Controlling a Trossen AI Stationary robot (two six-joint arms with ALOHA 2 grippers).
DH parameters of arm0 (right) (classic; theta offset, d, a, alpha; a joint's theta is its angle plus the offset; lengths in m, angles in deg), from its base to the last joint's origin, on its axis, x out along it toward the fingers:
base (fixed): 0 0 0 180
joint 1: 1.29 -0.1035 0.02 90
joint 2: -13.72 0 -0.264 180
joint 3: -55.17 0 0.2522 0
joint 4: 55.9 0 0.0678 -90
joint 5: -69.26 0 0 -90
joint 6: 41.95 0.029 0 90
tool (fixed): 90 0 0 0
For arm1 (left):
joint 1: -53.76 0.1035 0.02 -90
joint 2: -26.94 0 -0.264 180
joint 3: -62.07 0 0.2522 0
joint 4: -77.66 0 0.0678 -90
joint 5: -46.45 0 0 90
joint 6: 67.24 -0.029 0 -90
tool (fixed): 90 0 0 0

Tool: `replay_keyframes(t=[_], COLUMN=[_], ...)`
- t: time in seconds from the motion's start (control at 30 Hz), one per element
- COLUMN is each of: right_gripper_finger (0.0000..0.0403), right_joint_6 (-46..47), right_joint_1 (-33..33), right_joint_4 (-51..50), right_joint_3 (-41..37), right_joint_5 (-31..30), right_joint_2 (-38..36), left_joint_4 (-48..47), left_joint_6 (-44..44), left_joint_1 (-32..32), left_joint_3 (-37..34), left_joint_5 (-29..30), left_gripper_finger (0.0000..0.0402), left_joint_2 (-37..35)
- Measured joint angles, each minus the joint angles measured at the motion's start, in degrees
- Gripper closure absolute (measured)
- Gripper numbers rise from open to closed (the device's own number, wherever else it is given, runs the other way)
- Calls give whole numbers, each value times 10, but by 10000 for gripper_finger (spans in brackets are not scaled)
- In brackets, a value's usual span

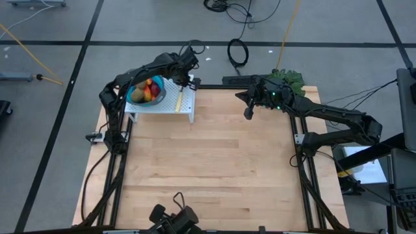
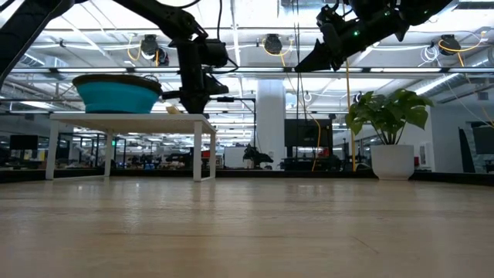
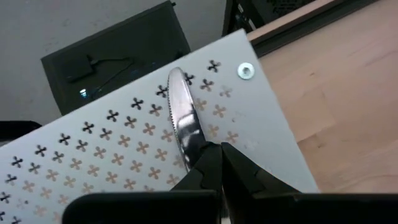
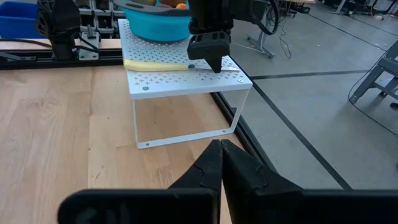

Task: Pick & Place Fruit
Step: Put the butter knife into the right side of the blue strainer bowl on the shelf

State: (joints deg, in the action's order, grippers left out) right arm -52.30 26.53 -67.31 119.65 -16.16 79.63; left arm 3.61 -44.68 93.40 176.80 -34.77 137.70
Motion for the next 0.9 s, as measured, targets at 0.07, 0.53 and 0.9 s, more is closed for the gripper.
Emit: replay_keyframes(t=[0.07, 0.53, 0.9], right_gripper_finger=[403, 403, 403], right_joint_6=[0, 0, 0], right_joint_1=[0, 0, 0], right_joint_4=[0, 0, 0], right_joint_3=[0, 0, 0], right_joint_5=[0, 0, 0], right_joint_2=[0, 0, 0], left_joint_4=[0, 0, 5], left_joint_6=[1, 18, 18], left_joint_1=[1, 3, 3], left_joint_3=[0, 0, 0], left_joint_5=[1, 5, 23], left_gripper_finger=[402, 402, 402], left_joint_2=[0, 0, 0])
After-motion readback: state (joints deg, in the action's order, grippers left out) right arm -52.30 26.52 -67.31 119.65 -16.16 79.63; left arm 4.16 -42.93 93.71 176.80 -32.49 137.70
